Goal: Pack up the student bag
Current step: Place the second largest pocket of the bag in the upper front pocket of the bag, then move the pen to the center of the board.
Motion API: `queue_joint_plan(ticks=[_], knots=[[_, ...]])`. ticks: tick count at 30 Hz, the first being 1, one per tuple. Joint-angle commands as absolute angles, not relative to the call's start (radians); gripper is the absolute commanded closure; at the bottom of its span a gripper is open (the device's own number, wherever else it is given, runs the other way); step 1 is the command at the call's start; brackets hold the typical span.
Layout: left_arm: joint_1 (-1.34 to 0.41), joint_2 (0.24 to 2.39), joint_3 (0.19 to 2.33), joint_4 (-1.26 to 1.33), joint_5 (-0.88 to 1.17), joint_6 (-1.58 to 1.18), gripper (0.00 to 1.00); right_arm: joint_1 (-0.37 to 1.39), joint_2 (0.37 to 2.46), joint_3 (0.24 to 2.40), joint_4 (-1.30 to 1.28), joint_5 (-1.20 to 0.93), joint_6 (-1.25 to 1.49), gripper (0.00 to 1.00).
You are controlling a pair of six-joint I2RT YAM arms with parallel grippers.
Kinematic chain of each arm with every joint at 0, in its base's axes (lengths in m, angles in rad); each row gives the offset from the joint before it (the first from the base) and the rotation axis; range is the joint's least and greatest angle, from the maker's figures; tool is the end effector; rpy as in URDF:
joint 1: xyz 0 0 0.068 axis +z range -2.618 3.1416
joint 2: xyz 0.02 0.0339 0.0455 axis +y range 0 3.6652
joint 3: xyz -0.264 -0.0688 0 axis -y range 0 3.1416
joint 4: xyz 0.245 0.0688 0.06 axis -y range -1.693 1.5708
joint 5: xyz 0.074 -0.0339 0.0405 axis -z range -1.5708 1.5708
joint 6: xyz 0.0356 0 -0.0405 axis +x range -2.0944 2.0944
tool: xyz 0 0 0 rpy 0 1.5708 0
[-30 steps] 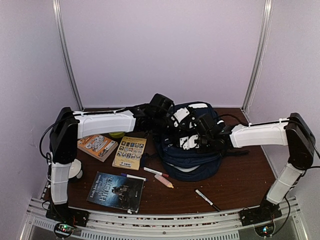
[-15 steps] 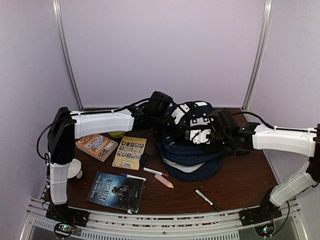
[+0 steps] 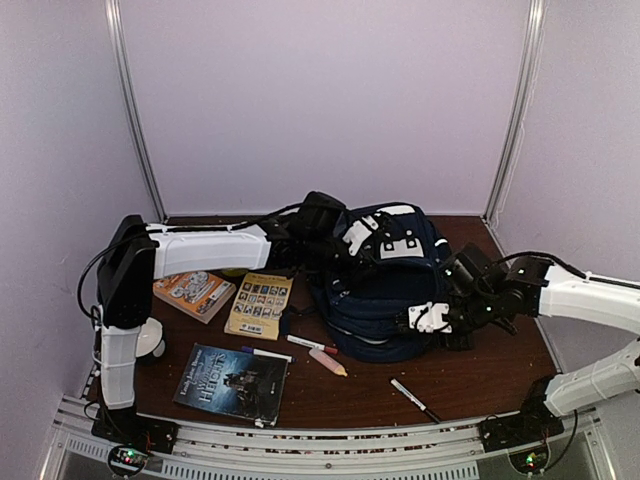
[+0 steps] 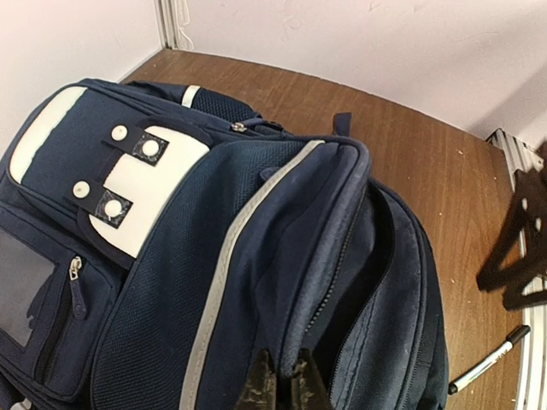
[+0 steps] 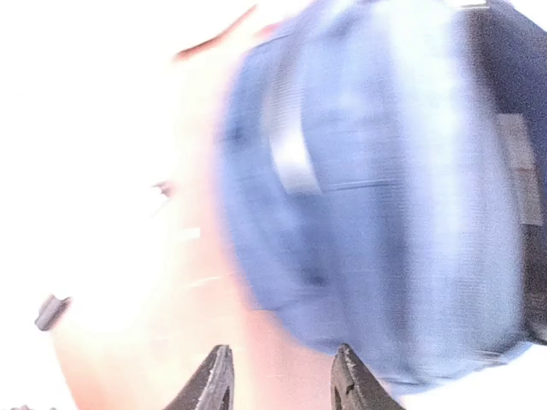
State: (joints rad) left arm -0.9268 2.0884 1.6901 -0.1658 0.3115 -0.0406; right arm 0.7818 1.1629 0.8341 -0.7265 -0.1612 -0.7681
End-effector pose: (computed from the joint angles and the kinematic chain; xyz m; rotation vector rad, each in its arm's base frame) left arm 0.2860 -0.3991 0.2455 1.1314 1.9339 -0.8820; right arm 0.1523 0.1593 0.2386 -1.8726 1.8324 0.2163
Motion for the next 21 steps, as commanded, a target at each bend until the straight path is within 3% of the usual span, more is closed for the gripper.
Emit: queue_joint_plan(ticks=[1, 6, 21], knots=[[-0.933, 2.101, 1.69, -0.055, 0.338, -0.078, 0.99, 0.852, 1.235, 0.786, -0.869, -0.255, -0.738, 0.61], [-0.933, 2.108, 1.686, -0.06, 0.339, -0.085, 0.99, 0.91, 1.309, 0.763, -0.839, -0.251, -0.721, 0.54], [-0.933, 2.118, 1.682, -0.078, 0.337, -0.085, 0.98, 1.029, 1.411, 0.771, -0.809, -0.313, -0.663, 0.46]])
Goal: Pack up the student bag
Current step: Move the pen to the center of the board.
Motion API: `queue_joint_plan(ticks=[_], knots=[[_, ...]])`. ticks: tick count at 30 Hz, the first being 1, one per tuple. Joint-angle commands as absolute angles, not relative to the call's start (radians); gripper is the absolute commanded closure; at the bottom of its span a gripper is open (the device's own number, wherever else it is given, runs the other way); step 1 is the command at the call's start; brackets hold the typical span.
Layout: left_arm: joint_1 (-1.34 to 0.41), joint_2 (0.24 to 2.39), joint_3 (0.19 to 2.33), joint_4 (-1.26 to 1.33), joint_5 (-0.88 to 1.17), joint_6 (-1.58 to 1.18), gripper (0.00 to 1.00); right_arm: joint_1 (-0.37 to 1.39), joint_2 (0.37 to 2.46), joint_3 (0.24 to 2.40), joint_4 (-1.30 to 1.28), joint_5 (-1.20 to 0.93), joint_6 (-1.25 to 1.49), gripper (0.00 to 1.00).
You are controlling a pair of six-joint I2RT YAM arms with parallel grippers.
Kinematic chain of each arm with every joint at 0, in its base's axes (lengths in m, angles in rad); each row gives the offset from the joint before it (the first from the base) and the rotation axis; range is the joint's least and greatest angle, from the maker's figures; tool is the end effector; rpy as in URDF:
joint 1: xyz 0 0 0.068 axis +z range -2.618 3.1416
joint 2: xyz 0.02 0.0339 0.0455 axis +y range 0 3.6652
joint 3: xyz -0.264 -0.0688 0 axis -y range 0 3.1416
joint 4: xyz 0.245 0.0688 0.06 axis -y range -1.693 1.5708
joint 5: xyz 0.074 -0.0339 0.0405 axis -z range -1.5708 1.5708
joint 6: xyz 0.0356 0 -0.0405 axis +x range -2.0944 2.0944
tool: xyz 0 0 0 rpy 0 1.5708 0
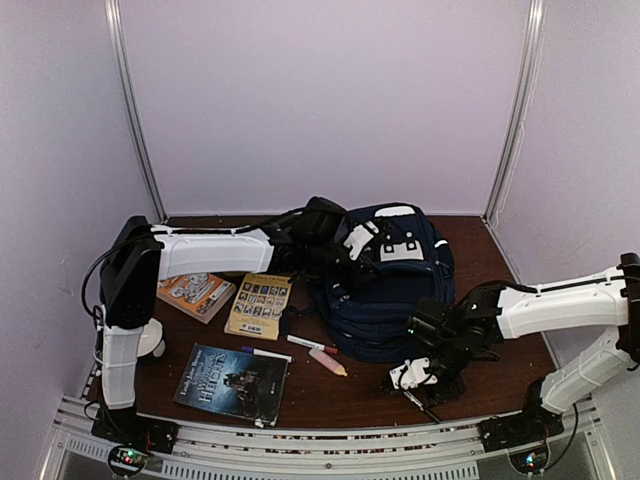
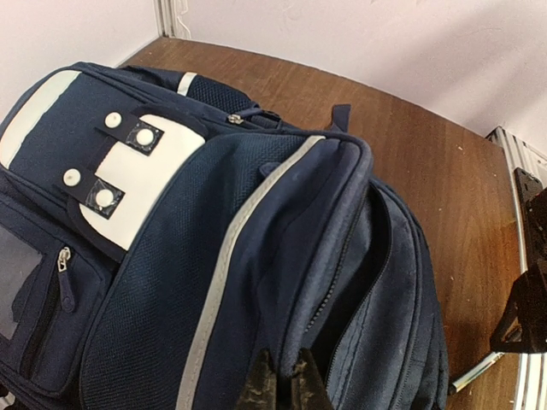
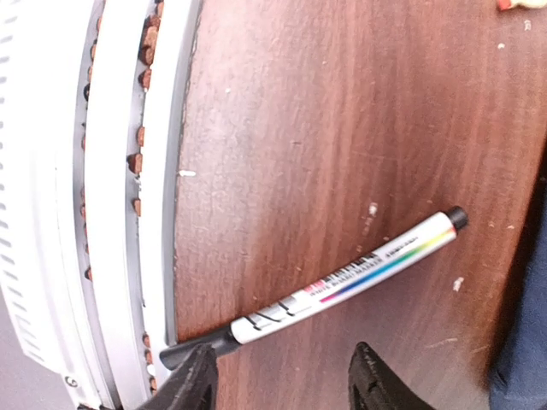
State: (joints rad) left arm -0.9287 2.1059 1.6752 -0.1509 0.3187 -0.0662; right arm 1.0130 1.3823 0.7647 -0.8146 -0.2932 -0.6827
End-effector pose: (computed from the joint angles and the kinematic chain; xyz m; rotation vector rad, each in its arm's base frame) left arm 0.2859 -0.4010 0.2336 1.1207 1.9679 -0.8993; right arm 0.1077 0.1921 0.1728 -2.2829 1.9730 0.4739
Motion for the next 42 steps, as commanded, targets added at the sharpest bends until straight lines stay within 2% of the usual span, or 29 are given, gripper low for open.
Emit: queue_joint_plan(ticks=[1, 13, 24, 33, 42], knots=[[-0.933, 2.118, 1.684, -0.08, 0.339, -0.085, 0.98, 1.033, 1.417, 0.773, -0.811, -0.318, -0.663, 0.45], [-0.933, 2.128, 1.708, -0.105, 0.35, -0.077, 0.97, 1.072, 1.488, 0.776, -0.754, -0.231, -0.612, 0.43], [-0.933, 2.126, 1.713, -0.118, 0.352, -0.07, 0.96, 1.061, 1.501, 0.741, -0.743, -0.038, -0.634, 0.49], [-0.933, 2.126, 1.713, -0.115, 0.359, -0.071, 0.95, 0.953, 1.448, 0.711, -0.681, 0.086, -0.681, 0.57], [-0.933, 2.124, 1.715, -0.117, 0.363, -0.073, 0.94, 0.938, 1.437, 0.736, -0.713, -0.082, -0.679, 0.59]])
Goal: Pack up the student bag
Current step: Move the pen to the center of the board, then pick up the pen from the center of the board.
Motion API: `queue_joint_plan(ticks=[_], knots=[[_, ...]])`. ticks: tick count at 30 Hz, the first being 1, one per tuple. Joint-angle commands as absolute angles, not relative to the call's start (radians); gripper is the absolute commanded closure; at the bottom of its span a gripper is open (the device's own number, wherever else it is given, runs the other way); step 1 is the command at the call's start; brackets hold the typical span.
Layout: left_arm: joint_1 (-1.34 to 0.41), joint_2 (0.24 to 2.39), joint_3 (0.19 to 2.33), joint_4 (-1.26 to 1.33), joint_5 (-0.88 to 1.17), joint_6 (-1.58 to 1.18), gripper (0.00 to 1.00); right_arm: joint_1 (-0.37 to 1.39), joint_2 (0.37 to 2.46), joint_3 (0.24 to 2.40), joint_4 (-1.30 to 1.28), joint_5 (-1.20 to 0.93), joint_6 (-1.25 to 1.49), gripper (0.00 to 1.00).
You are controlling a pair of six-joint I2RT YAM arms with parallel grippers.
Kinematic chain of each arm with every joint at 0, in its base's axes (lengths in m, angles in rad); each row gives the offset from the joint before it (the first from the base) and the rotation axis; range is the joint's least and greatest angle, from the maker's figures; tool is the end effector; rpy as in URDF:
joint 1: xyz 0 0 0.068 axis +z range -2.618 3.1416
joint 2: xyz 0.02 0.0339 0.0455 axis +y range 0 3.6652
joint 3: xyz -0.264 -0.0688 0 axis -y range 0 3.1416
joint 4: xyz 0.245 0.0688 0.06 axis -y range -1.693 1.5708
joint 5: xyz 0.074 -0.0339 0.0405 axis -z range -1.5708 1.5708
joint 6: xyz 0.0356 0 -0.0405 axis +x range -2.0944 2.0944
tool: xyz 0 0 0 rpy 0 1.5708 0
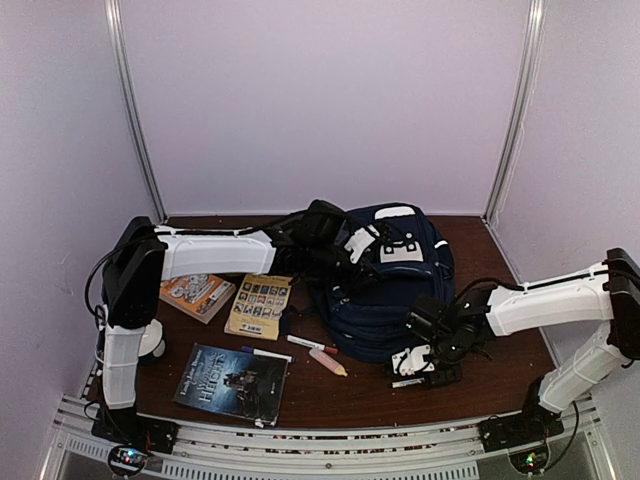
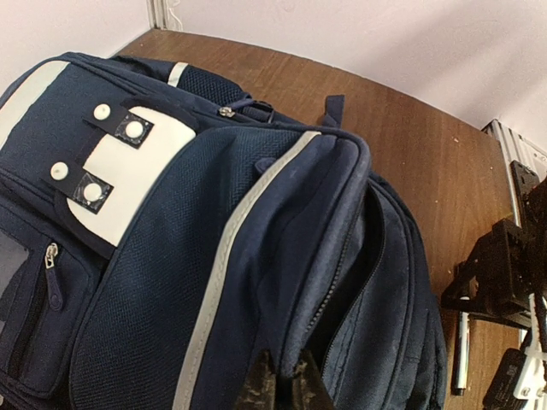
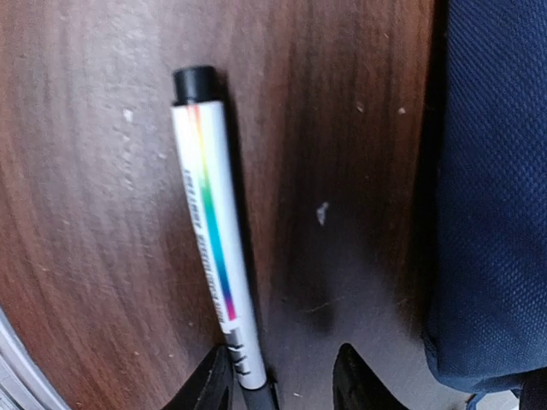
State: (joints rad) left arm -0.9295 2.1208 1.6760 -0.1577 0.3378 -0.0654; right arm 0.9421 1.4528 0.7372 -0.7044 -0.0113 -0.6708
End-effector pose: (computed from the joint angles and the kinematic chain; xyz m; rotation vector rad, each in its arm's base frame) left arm 0.2858 -0.4026 0.2263 1.1401 1.9844 -0.9136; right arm 0.1347 0.1860 0.1519 -2.1616 2.0707 0.0473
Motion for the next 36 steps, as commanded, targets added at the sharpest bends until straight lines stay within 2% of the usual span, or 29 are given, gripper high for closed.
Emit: queue_joint_plan(ticks=[1, 10, 14, 23, 29, 36], knots=[[-0.933, 2.123, 1.715, -0.117, 0.365, -0.074, 0.94, 0.938, 1.431, 0.737, -0.715, -0.096, -0.681, 0.59], [-0.933, 2.124, 1.715, -0.112, 0.37, -0.076, 0.94, 0.939, 1.454, 0.772, -0.707, -0.152, -0.679, 0.59], [-0.933, 2.124, 1.713, -0.116, 0.371, -0.076, 0.94, 0.939, 1.485, 0.783, -0.706, -0.162, -0.684, 0.62], [-0.933, 2.124, 1.71, -0.109, 0.373, -0.076, 0.94, 0.939, 1.508, 0.787, -0.715, -0.175, -0.688, 0.73], [-0.933, 2.123, 1.711, -0.112, 0.373, -0.075, 0.94, 0.938, 1.518, 0.791, -0.716, -0.172, -0.682, 0.86], [-0.933, 2.123, 1.714, -0.116, 0.373, -0.074, 0.94, 0.939, 1.507, 0.792, -0.729, -0.166, -0.68, 0.93]])
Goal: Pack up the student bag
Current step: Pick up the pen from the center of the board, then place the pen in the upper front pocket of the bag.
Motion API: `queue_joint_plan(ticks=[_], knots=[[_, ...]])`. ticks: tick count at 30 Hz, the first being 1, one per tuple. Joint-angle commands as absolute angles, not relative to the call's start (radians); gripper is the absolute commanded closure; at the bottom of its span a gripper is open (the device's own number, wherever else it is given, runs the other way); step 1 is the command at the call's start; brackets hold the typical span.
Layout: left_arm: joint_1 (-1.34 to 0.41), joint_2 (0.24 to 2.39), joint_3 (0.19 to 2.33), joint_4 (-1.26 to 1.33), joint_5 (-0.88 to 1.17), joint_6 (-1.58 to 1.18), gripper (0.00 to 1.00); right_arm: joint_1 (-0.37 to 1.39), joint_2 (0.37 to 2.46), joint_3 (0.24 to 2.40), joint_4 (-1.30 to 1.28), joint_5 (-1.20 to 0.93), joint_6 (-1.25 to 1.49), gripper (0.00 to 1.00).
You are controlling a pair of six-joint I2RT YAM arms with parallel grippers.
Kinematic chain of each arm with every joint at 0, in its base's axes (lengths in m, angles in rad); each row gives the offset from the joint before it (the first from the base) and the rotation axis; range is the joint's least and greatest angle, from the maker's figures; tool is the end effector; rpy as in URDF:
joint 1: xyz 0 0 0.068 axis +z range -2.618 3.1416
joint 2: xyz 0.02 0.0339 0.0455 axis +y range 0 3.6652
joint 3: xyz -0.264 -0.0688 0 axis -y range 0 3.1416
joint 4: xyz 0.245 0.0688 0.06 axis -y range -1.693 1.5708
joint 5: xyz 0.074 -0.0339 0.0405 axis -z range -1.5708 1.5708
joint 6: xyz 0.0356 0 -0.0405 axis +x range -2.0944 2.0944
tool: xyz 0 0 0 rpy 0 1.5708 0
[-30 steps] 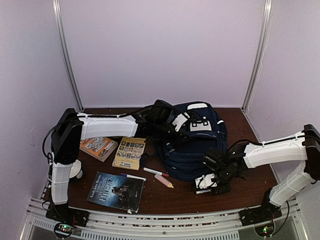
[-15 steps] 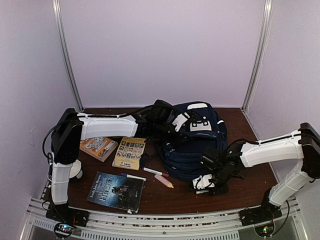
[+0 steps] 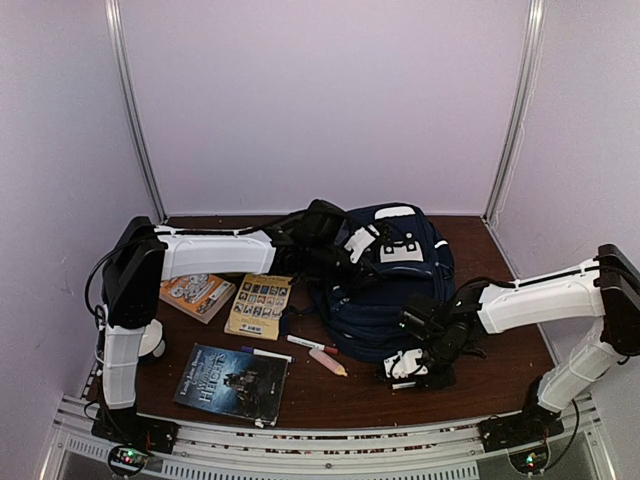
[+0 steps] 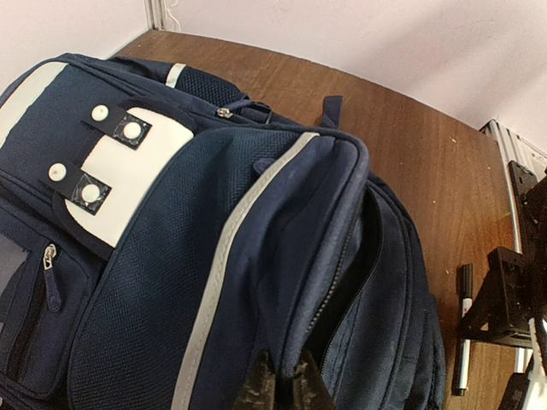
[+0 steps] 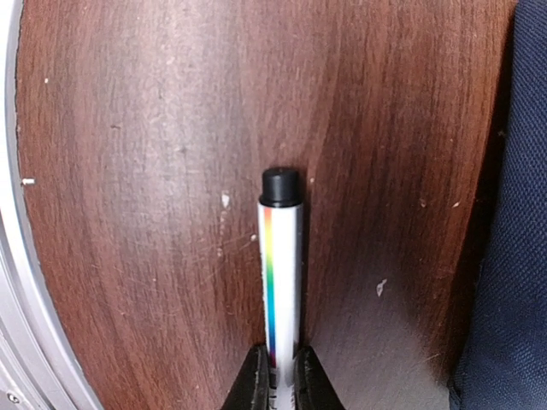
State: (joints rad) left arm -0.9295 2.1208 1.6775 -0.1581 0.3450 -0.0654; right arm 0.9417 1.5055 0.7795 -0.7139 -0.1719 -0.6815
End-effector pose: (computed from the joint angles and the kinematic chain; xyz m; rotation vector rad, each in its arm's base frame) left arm 0.2857 -0.4028 0.2269 1.1441 1.9819 -0.9216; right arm 0.1363 0.1977 0.1510 -2.2033 2.0672 0.2838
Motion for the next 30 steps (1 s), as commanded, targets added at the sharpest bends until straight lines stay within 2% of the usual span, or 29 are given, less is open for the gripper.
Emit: queue_joint_plan(ticks=[1, 10, 18, 30], knots=[[-0.933, 2.123, 1.715, -0.118, 0.372, -0.073, 0.93, 0.939, 1.502, 0.793, -0.734, -0.165, -0.68, 0.94], [-0.933, 2.124, 1.743, -0.13, 0.386, -0.078, 0.94, 0.937, 1.348, 0.846, -0.846, -0.141, -0.695, 0.95], [-0.912, 2.121, 1.775, -0.095, 0.471, -0.156, 0.93, 0.892, 1.257, 0.906, -0.806, 0.031, -0.817, 0.98], [-0.905, 2.114, 1.795, -0.118, 0.478, -0.175, 0.93, 0.783, 1.357, 1.092, -0.726, 0.094, -0.996, 0.98]])
